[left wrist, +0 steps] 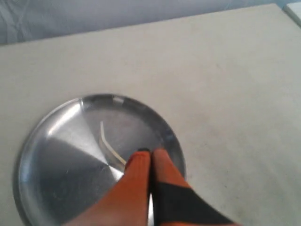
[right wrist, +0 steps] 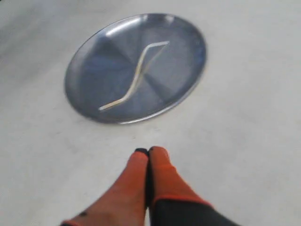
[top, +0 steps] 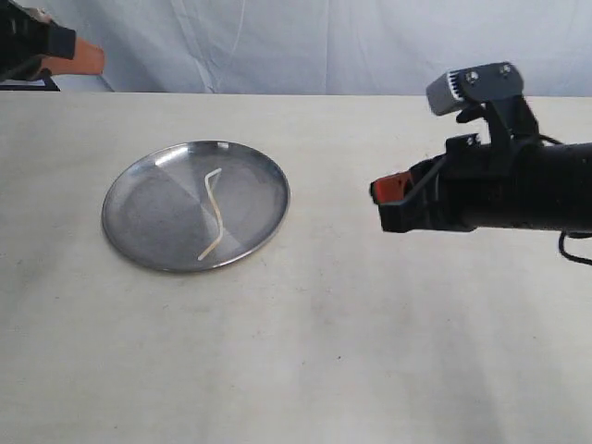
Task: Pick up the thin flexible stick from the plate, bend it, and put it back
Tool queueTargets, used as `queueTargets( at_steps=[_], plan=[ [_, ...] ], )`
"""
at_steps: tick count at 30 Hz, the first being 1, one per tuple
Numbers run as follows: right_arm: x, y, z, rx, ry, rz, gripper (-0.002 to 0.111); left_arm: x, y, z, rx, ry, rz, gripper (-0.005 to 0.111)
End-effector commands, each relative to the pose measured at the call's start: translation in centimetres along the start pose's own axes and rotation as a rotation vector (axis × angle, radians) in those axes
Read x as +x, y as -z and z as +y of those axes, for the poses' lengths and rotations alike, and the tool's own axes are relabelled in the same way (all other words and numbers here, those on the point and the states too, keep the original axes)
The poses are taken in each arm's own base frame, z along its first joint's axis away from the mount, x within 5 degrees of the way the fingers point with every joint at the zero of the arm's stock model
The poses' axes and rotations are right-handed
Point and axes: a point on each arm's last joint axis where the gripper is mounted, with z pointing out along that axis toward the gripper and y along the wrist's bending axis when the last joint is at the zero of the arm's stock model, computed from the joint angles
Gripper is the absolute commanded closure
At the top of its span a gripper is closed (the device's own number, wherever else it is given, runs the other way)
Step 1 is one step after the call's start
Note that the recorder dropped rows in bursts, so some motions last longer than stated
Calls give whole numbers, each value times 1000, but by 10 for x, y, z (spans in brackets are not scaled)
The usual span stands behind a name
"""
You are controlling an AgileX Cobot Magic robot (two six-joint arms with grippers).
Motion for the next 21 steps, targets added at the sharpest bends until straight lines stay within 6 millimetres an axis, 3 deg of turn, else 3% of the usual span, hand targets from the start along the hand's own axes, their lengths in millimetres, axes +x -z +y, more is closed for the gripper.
queueTargets(
  at_steps=[1,5,11,17,21],
  plan=[
    [-10,23,0,119,69,-59,108,2,43,-31,-5,-75,-113,107],
    [-14,37,6,128,135,-98,108,7,72,-52,-16,-123,-188,107],
    [-17,43,9,129,143,-125,108,8,94,-69,-18,-180,-245,107],
    [-17,44,10,120,147,-128,108,9,104,-76,-22,-201,-275,107],
    [-28,67,10,237,171,-244,108,9,105,-77,-23,-204,-278,107]
  ],
)
